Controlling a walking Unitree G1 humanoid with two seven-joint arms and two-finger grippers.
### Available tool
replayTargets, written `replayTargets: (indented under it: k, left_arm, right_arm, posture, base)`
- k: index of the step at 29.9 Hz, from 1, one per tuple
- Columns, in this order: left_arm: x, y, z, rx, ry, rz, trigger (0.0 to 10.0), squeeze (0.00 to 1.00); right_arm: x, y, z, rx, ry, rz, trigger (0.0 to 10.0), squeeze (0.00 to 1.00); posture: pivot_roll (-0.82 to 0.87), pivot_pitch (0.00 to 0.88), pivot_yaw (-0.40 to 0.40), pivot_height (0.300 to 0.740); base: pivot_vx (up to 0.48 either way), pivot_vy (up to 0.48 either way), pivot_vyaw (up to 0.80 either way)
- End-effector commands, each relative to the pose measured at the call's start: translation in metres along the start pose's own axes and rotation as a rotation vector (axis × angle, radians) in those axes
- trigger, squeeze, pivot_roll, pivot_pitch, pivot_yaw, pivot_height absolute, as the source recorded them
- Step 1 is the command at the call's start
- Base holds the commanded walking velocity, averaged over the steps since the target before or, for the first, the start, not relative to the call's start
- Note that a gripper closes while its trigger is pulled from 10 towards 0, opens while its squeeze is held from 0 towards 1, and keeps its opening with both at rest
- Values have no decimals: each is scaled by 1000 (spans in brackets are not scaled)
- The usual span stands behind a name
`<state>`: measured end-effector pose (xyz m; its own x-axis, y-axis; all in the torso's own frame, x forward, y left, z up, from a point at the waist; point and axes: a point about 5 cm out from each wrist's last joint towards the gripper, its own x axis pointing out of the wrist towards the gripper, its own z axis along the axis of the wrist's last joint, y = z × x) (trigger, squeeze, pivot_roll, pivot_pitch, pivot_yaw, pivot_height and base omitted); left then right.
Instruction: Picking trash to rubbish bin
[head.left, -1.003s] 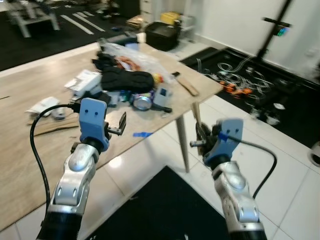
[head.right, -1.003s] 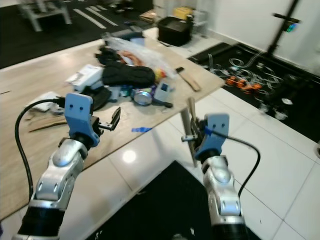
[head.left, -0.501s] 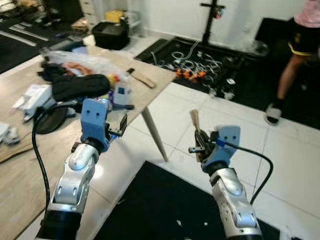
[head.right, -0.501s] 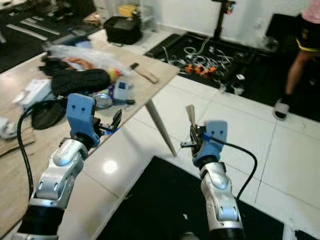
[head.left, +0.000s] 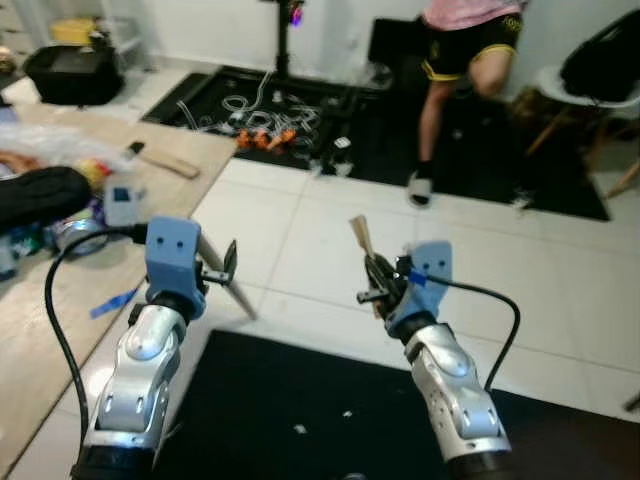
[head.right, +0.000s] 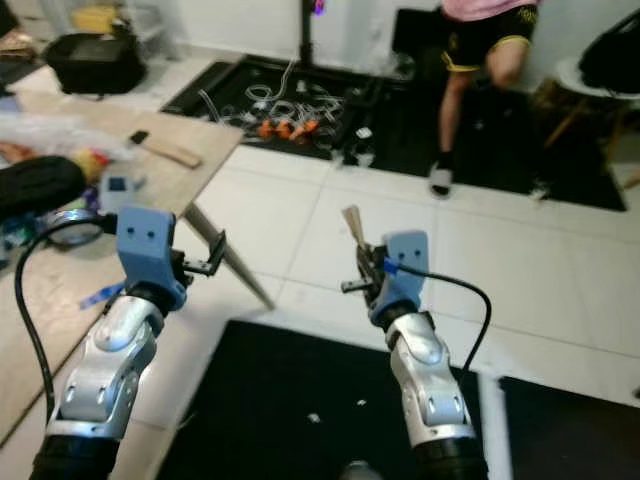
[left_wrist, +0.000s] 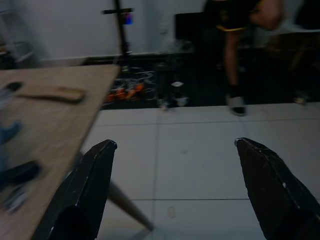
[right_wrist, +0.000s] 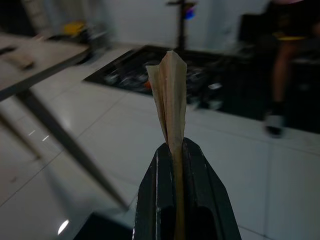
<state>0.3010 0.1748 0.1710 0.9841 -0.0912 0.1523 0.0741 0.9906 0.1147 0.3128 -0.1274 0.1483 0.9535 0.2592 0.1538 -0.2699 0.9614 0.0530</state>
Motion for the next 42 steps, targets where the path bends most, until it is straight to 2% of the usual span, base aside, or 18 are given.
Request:
replayTargets:
  k: [1,8,16,20,22,29,31,37,38,42]
  left_arm:
    - [-5,3,-4,9,8,22,10000,0]
    - [-8,6,-3,15,4,44,10000,0]
    - [-11,9,-2,18,2,61,10000,0]
    - [-11,6,-4,5,7,48,10000,0]
    - [-9,-2,-7,-10,6,-1,10000,0]
    - [-5,-10,-13,-21,26,-46,10000,0]
    - [-2,-14,-11,-19,24,-72,10000,0]
    - [3,-15,-9,-40,9,-80,10000,0]
    - [1,-13,-13,-65,14,-63,10000,0]
    - [-3,-14,-19,-75,26,-64,10000,0]
  right_arm:
    - [-3,5,-10,11,42,19,10000,0]
    - [-2,12,-14,20,59,56,10000,0]
    - [2,15,-15,22,62,76,10000,0]
    - [1,12,-18,17,66,62,10000,0]
    - [-4,7,-20,18,67,24,10000,0]
    - [-13,-3,-21,1,66,-23,10000,0]
    - [-18,-6,-22,3,63,-52,10000,0]
    - [-23,-5,-27,14,71,-71,10000,0]
    - [-23,-4,-28,11,75,-63,10000,0]
    - [-24,-7,-29,10,84,-68,10000,0]
  posture:
    - [68,150,-48,740]
    - [80,157,-93,740]
    - [85,157,-96,740]
    - [82,160,-68,740]
    - [75,150,-33,740]
    - [61,153,-15,740]
    - [61,144,36,740]
    - [53,138,29,740]
    - [49,141,28,740]
    - [44,141,11,740]
  base:
    - [0,0,-800]
    - [0,0,-800]
    - [0,0,-800]
    - [0,0,-800]
    - [0,0,-800]
    - [0,0,-800]
    - [0,0,-800]
    - [0,0,-800]
    - [0,0,-800]
    - [0,0,-800]
